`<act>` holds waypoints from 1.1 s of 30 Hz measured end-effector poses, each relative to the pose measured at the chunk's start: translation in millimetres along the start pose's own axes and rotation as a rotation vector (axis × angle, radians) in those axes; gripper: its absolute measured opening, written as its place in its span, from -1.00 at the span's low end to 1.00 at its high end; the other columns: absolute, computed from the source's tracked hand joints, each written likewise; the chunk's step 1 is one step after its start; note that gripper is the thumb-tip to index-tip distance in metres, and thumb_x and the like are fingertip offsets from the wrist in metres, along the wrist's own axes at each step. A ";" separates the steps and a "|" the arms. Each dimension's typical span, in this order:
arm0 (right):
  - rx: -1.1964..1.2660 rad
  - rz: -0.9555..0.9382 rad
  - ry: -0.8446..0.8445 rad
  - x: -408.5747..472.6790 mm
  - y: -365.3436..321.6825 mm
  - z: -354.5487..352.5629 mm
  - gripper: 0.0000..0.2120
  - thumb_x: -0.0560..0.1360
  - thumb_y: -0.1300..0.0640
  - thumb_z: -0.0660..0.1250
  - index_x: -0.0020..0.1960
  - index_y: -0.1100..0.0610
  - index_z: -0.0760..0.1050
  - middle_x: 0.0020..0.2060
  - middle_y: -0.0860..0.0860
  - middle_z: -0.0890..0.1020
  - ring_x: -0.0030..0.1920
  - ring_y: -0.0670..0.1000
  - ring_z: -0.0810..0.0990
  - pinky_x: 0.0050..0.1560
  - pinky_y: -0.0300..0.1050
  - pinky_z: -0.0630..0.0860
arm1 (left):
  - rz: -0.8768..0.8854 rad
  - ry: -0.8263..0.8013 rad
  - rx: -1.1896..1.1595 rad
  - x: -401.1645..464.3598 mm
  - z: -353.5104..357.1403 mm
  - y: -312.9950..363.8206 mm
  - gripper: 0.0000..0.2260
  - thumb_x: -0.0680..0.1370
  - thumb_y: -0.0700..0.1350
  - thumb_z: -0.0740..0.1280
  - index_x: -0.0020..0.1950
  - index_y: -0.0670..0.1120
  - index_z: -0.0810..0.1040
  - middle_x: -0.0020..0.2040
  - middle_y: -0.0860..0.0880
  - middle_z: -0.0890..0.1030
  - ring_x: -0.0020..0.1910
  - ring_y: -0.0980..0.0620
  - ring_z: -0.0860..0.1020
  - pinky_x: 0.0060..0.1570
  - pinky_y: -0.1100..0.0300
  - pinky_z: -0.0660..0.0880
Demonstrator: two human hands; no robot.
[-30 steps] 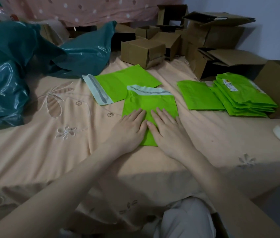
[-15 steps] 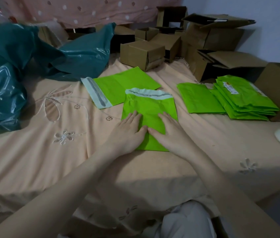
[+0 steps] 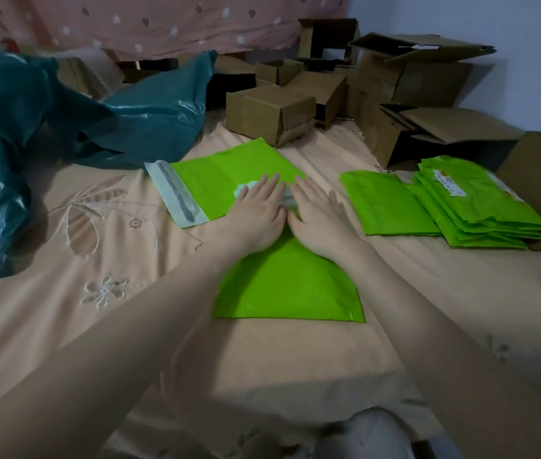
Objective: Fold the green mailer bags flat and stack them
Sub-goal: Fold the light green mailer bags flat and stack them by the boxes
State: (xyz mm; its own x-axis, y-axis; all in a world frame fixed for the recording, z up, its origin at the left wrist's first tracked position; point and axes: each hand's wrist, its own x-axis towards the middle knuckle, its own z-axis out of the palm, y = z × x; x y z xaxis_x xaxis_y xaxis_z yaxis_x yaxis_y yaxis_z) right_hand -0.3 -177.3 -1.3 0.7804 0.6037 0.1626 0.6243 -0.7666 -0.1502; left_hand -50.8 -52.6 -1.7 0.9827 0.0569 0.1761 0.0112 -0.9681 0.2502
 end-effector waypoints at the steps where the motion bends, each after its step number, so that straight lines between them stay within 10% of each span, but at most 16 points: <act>1: -0.008 -0.006 -0.058 3.3 1.8 3.8 -0.46 0.61 0.02 0.05 0.53 0.16 0.04 0.54 0.04 0.04 0.54 -0.01 -0.03 0.50 0.12 -0.04 | -0.004 -0.028 0.022 1.6 5.1 -3.2 -0.54 0.65 -0.05 -0.01 0.54 -0.11 0.01 0.56 -0.06 -0.01 0.54 -0.03 -0.04 0.47 0.01 -0.07; 22: 0.042 0.172 -0.174 8.9 8.7 20.7 -0.35 0.61 -0.14 -0.04 0.54 0.20 -0.14 0.55 0.08 -0.11 0.54 0.00 -0.15 0.49 0.03 -0.19 | -0.164 -0.071 -0.064 5.9 24.0 -15.6 -0.40 0.62 0.10 -0.02 0.54 -0.16 -0.17 0.55 -0.19 -0.15 0.53 -0.05 -0.16 0.47 0.09 -0.20; 27: 0.214 0.113 0.131 4.3 13.3 22.9 -0.48 0.64 -0.06 -0.04 0.51 0.17 0.12 0.53 0.06 0.13 0.53 0.00 0.04 0.51 0.07 -0.02 | -0.185 0.143 -0.161 1.2 22.9 -15.2 -0.44 0.62 0.14 0.01 0.55 -0.07 -0.01 0.55 -0.17 -0.10 0.53 -0.10 -0.12 0.47 0.01 -0.14; 33: 0.167 -0.031 0.494 -9.8 4.9 -2.4 -0.55 0.56 0.00 -0.02 0.18 0.23 0.50 0.19 0.14 0.57 0.22 0.15 0.49 0.22 -0.04 0.34 | -0.106 0.483 -0.128 -17.0 0.9 -14.5 -0.53 0.56 0.07 0.01 0.34 -0.16 0.38 0.37 -0.17 0.37 0.30 -0.16 0.40 0.21 -0.03 0.35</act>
State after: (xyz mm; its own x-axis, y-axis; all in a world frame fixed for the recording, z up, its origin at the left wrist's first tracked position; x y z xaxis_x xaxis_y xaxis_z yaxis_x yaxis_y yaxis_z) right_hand -5.0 -187.5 -1.3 0.6775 0.4194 0.6042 0.6751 -0.6805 -0.2847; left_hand -67.5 -39.7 -9.2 0.7795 0.2891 0.5556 0.0540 -0.9148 0.4003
